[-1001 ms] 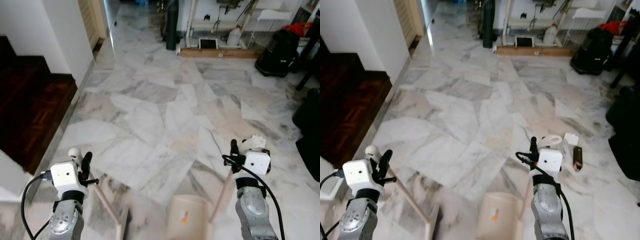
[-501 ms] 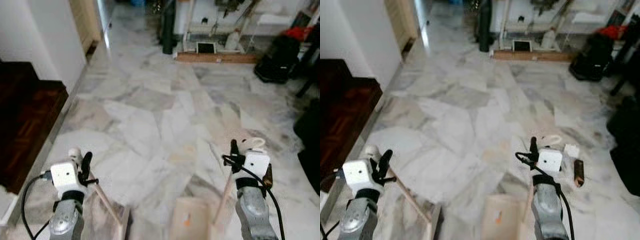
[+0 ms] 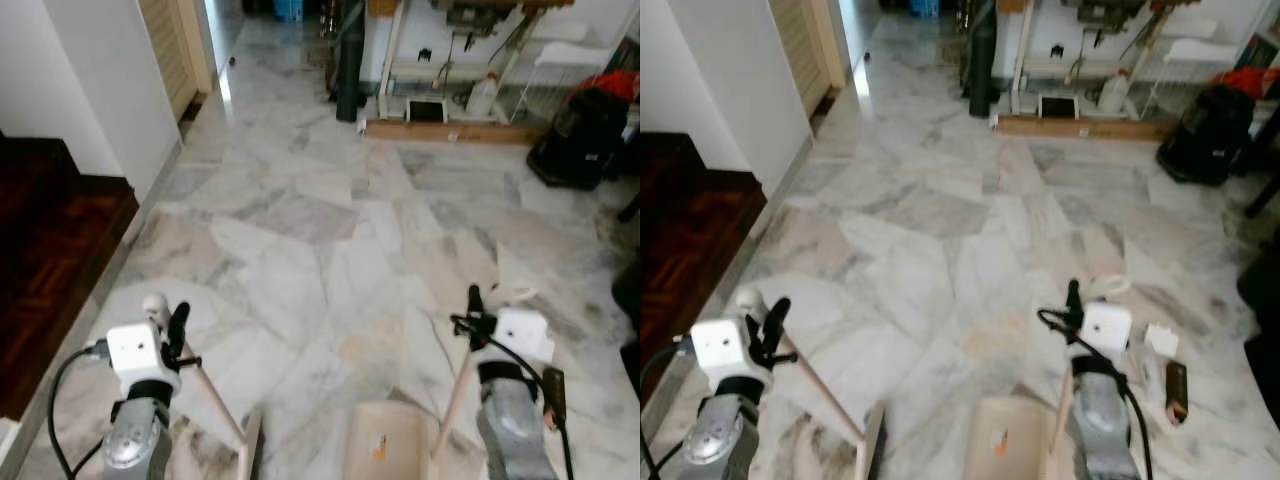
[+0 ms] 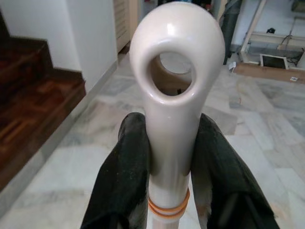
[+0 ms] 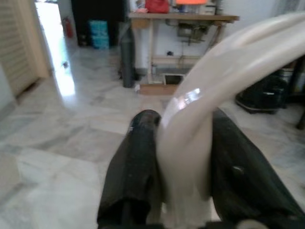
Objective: Sweep floor
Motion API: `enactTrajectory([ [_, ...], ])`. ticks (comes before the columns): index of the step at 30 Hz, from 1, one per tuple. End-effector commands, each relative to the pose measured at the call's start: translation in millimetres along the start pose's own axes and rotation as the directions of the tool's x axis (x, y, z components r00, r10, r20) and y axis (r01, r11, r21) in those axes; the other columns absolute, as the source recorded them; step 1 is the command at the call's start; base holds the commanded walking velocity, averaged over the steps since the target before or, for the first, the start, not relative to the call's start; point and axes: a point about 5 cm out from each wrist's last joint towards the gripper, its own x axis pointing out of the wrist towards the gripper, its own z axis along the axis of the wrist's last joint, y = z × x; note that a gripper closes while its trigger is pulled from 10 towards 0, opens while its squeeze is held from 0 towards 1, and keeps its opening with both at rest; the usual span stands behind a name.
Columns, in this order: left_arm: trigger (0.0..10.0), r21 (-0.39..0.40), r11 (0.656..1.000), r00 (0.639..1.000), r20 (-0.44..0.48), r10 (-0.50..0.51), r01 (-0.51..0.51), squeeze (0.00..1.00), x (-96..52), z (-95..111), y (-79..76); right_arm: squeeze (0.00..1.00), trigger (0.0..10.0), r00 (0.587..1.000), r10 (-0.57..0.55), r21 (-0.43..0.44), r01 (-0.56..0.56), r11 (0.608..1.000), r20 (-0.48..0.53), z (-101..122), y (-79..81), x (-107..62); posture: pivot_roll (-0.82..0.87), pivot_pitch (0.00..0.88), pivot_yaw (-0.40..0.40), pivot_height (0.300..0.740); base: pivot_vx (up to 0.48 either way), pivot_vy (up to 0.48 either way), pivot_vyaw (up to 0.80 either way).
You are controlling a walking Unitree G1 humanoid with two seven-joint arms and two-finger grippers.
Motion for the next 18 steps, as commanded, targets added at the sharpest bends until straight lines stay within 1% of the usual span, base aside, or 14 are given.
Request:
enactTrajectory([
  [1,10.0,0.008,1.000,1.000,0.017,0.000,0.000,0.00,0.4,4.0,-0.7,0.00,10.0,1.000,-0.018,0.009,0.017,1.000,0.022,4.1,-4.8,1.1,-0.03,0.106,0.017,0.740,0.412,0.000,0.00],
  [7,10.0,0.009,1.000,1.000,0.015,0.000,0.000,0.00,-0.8,3.0,-0.7,0.00,10.0,1.000,-0.018,0.005,0.018,1.000,0.024,4.0,-5.6,1.0,-0.03,0.094,0.018,0.740,0.416,0.000,0.00],
  [18,10.0,0.008,1.000,1.000,0.029,0.001,-0.001,0.00,1.9,4.8,-1.9,0.00,10.0,1.000,-0.009,0.004,0.009,1.000,0.017,2.2,-5.7,0.7,-0.03,0.062,0.021,0.740,0.415,0.000,0.00],
])
